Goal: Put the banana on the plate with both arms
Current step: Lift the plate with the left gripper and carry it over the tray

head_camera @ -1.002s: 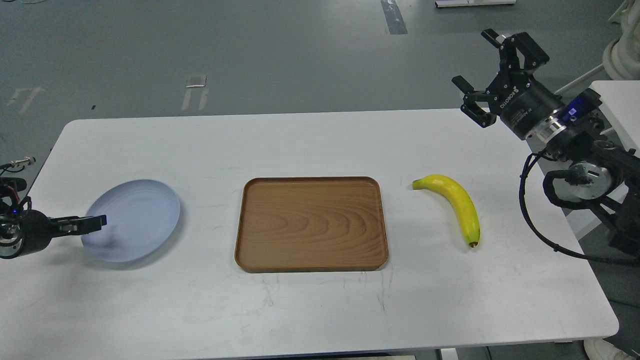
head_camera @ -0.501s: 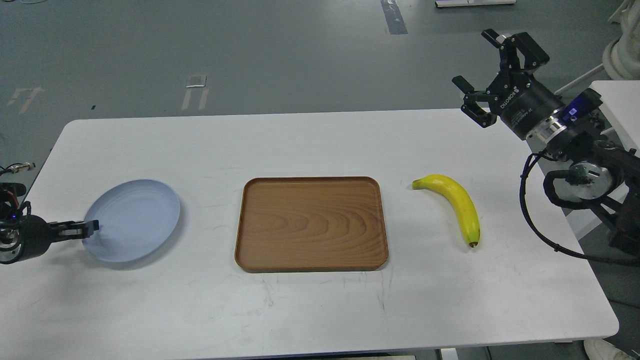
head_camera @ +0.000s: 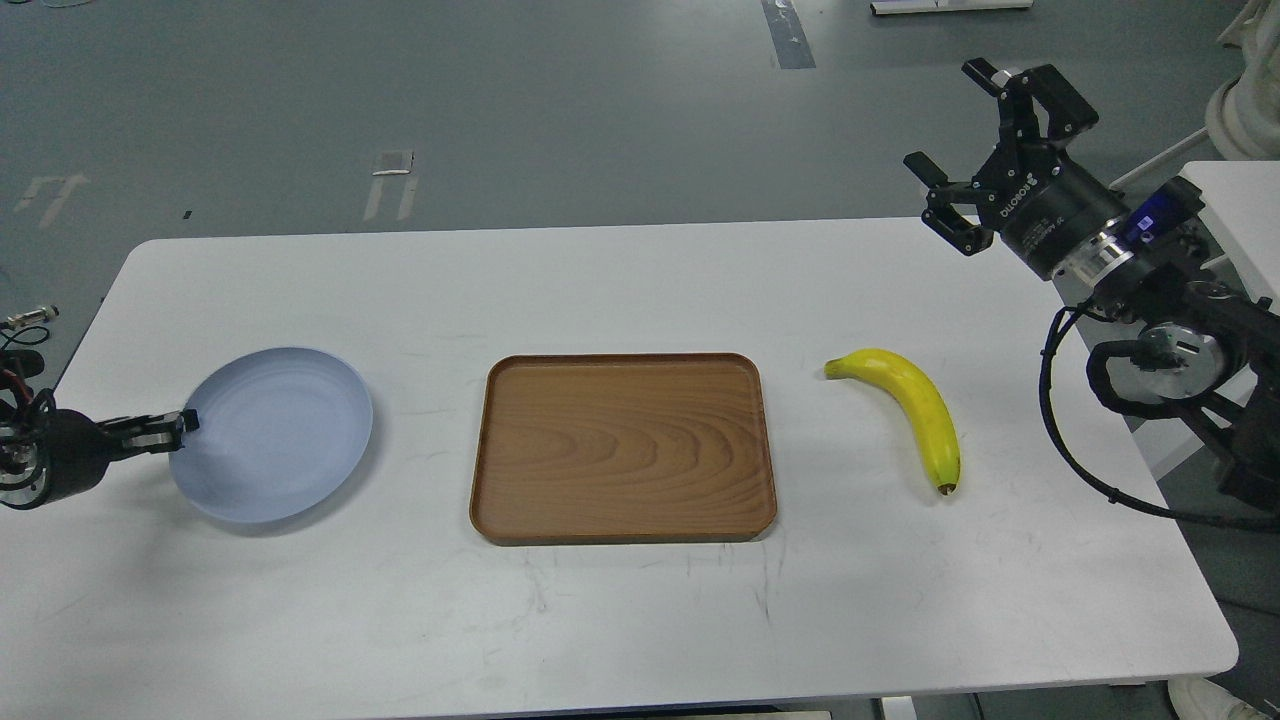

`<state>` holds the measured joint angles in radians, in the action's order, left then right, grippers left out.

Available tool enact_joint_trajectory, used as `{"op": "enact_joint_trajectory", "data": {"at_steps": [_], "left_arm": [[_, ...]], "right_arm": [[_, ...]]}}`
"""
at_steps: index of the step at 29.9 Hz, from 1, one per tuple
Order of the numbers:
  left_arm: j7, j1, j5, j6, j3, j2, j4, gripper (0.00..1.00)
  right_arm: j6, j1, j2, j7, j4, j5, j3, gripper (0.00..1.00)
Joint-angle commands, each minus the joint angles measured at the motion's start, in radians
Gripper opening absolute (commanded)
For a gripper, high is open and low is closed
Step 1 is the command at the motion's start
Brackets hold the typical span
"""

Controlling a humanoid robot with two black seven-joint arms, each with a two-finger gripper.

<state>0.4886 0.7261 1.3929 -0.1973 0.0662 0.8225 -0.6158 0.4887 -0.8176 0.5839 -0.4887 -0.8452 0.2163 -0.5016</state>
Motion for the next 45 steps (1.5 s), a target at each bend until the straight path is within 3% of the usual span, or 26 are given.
{"op": "enact_joint_trajectory", "data": {"at_steps": [1,4,9,16,23,29,36,45], "left_arm": [[0.000,0.021,-0.046,-0.054,0.003,0.012,-0.012,0.00],[0.000,0.099,-0.066,-0.186,0.003,0.015,-0.012,0.00],[0.000,0.197,-0.066,-0.291,0.003,0.017,-0.062,0.00],[0.000,0.338,-0.065,-0.291,0.003,-0.003,-0.203,0.00],[0.000,0.420,-0.051,-0.291,0.001,-0.112,-0.315,0.00],[0.000,0.457,-0.043,-0.291,0.001,-0.291,-0.315,0.00],[0.000,0.437,-0.042,-0.291,-0.009,-0.445,-0.300,0.00],[0.000,0.437,-0.031,-0.291,-0.075,-0.580,-0.128,0.00]], "right_arm": [[0.000,0.000,0.005,0.000,0.000,0.000,0.000,1.00],[0.000,0.000,0.010,0.000,-0.002,0.000,0.000,1.00],[0.000,-0.002,0.019,0.000,-0.002,0.002,0.000,1.00],[0.000,-0.012,0.028,0.000,-0.003,0.003,0.000,1.00],[0.000,-0.106,0.028,0.000,0.000,0.006,0.024,1.00],[0.000,-0.273,0.031,0.000,0.008,0.005,0.149,1.00],[0.000,-0.341,0.030,0.000,0.009,0.005,0.201,1.00],[0.000,-0.328,0.045,0.000,0.008,0.005,0.209,1.00]]}}
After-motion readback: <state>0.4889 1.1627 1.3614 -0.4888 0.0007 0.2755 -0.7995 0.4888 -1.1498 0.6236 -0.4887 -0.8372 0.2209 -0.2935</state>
